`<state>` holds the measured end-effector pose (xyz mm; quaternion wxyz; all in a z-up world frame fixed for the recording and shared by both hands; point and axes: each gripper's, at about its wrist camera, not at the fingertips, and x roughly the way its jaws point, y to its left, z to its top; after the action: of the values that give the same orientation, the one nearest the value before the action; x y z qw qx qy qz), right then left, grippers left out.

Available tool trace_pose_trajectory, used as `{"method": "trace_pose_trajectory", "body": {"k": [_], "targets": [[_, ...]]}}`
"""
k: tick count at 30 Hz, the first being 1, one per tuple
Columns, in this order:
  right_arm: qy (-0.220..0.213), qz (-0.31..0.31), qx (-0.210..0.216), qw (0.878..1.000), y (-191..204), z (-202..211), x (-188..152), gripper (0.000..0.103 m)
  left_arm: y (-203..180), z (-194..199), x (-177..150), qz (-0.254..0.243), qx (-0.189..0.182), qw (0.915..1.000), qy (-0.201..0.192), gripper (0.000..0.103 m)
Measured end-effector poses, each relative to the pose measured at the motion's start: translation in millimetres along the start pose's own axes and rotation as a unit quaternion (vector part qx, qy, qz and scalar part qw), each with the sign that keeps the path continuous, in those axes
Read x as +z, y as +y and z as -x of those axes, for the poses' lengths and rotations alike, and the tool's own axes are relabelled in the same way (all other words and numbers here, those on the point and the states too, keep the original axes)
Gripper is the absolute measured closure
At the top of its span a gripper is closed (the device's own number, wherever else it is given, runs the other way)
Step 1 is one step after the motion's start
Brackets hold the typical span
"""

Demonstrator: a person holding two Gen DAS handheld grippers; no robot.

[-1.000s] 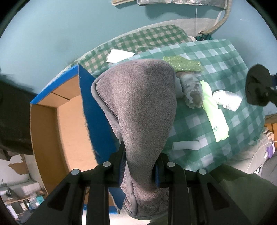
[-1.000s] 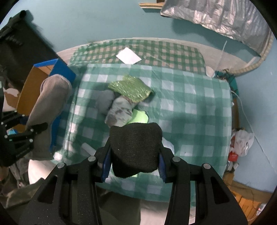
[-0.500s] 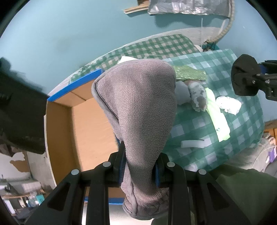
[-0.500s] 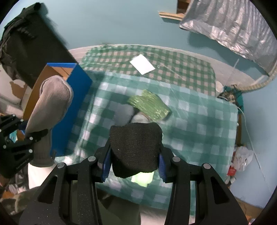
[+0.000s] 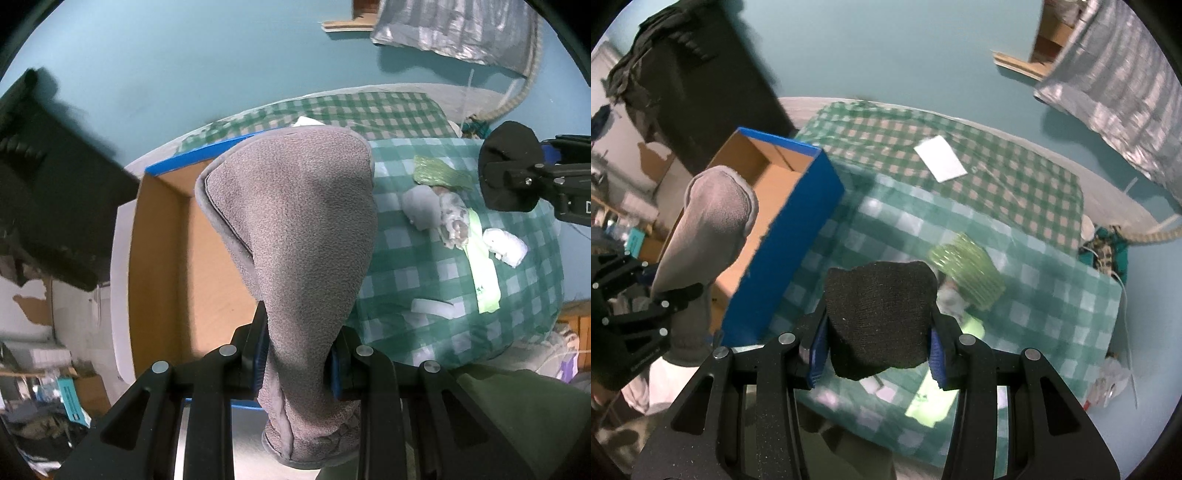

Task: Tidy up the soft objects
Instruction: 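Carry the grey sock with the left tool and the black sock with the right tool into the box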

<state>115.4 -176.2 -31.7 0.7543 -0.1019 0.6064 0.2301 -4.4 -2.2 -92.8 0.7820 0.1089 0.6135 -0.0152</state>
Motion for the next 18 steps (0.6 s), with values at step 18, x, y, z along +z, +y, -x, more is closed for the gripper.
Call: {"method": "trace_pose_trajectory", "body": {"k": [18], "targets": [[0.012,0.082,0.037,0.996,78,-26,49,0.059,65,6,-15,0.095,0.016,0.9954,-0.002,0.076]]}}
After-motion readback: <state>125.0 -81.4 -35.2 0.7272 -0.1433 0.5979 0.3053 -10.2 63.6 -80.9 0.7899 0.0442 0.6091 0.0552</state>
